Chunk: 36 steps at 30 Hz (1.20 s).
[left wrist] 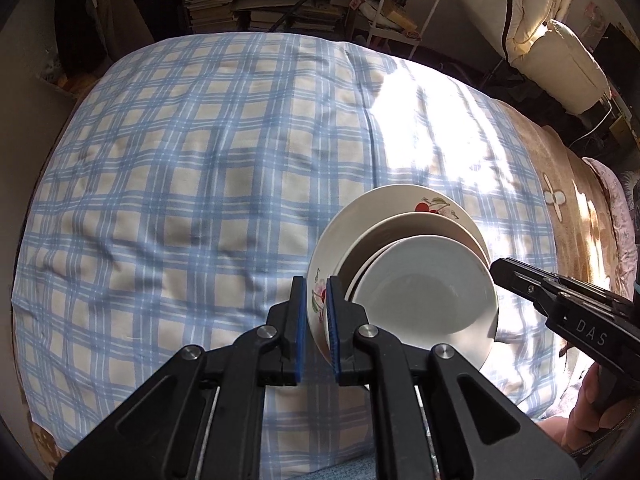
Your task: Organize plates and bowls
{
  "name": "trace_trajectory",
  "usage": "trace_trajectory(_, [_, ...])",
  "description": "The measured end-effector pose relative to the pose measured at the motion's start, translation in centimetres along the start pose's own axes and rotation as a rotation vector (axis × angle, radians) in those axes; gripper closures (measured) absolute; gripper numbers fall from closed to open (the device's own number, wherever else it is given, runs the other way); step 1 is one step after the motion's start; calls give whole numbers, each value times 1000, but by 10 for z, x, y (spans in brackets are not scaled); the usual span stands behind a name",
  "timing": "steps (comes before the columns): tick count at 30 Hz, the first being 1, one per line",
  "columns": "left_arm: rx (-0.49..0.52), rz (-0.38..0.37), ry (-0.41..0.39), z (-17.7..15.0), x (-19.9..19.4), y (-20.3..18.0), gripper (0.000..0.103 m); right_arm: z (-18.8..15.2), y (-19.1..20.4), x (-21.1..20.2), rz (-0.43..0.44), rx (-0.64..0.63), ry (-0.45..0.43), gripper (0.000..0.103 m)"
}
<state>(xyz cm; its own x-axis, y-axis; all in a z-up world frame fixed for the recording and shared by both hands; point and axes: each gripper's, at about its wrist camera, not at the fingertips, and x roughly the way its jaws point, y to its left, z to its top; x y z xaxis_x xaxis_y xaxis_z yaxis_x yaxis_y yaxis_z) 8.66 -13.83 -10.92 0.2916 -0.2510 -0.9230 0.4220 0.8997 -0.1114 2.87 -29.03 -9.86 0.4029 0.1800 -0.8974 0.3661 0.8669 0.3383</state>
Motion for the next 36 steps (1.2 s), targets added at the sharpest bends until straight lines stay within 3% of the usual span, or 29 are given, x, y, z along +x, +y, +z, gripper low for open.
trace_trajectory(1, [7,20,-23,0,-5,0,93,0,1,-4,12,-5,-11,88])
trace_trajectory(3, [12,61,-75,-1,-17,3,92,-1,5,-16,51,-17,-47,64])
trace_trajectory(5, [12,99,-139,-3,-31,7,91,-2,12,-32,58,-52,-108,54])
trace_trajectory(10, [13,160,-309,-15,-71,20,83,-9,32,-68,67,-144,-242,46])
trace_trajectory(15, [-12,185,-432,-28,-110,39,72,-22,48,-96,78,-209,-370,27])
trace_trajectory(19, [-12,212,-484,-38,-131,49,69,-31,55,-109,83,-233,-431,19])
trace_trajectory(22, [-13,229,-518,-47,-145,55,61,-37,59,-116,85,-252,-477,11])
trace_trajectory(30, [6,288,-692,-74,-177,57,12,-52,68,-134,78,-285,-613,0])
trace_trajectory(36, [1,306,-756,-90,-189,62,3,-63,74,-137,64,-312,-681,0])
